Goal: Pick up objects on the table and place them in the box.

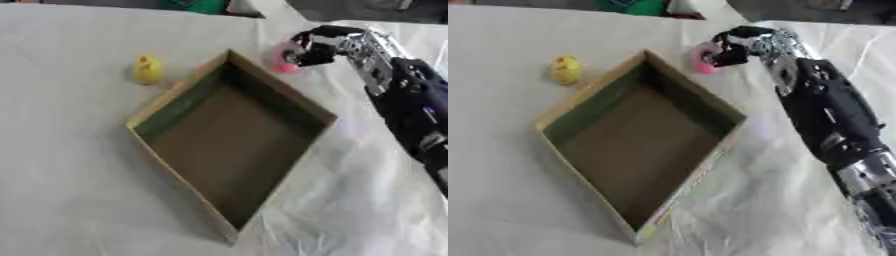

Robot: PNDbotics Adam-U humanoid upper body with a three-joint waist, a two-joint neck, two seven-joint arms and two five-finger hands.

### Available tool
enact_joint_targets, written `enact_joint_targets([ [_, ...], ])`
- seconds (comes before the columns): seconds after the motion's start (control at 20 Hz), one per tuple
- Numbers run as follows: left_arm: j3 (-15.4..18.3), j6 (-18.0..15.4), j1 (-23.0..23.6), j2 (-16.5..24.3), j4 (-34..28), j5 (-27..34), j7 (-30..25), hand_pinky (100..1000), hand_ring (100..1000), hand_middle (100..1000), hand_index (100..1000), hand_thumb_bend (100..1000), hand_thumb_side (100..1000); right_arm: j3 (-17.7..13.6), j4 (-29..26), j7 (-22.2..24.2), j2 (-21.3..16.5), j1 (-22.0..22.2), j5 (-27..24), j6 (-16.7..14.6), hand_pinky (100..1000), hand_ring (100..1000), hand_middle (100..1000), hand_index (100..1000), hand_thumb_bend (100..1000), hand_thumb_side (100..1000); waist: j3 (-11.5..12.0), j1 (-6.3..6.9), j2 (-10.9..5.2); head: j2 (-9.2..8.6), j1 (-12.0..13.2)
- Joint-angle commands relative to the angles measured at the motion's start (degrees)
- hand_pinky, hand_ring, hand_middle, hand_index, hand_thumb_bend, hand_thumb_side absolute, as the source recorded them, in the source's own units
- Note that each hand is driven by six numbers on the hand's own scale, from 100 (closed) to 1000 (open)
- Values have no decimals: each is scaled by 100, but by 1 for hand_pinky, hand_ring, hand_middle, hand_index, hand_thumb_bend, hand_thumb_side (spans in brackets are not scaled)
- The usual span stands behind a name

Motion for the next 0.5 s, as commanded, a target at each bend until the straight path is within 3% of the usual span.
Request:
enact_joint_targets([
  [0.05, 14, -4, -56, 32, -98, -6, -24, 450, 568, 560, 738, 100, 1000, -4, -11, -93, 1, -64, -32, -19, 773, 775, 719, 906, 100, 792, 20, 15, -88, -53, -20],
  [0.1, 14, -3, -55, 32, -98, -7, -25, 450, 568, 560, 737, 100, 1000, 5, -47, -129, 1, -64, -84, -31, 768, 764, 668, 855, 100, 713, 18, 14, -88, -49, -15],
  [0.15, 15, -2, -55, 31, -98, -8, -27, 450, 568, 560, 737, 100, 1000, 22, -93, -165, -4, -61, -141, -43, 766, 762, 660, 847, 100, 702, 15, 14, -88, -47, -10],
  [0.2, 13, 1, -55, 30, -98, -8, -30, 451, 568, 560, 737, 100, 1000, 44, -147, -191, -6, -62, -206, -63, 757, 744, 597, 785, 100, 616, 11, 12, -88, -47, -9],
  [0.35, 10, 16, -56, 27, -98, -11, -45, 451, 569, 560, 737, 100, 1000, 102, -260, -201, -17, -59, -382, -76, 747, 725, 536, 731, 100, 518, 4, 7, -89, -40, -8],
  [0.5, 16, 17, -57, 28, -98, -13, -50, 451, 569, 560, 737, 100, 1000, 86, -288, -205, -8, -50, -571, -9, 730, 677, 462, 643, 100, 310, 8, 12, -93, -37, -6],
])
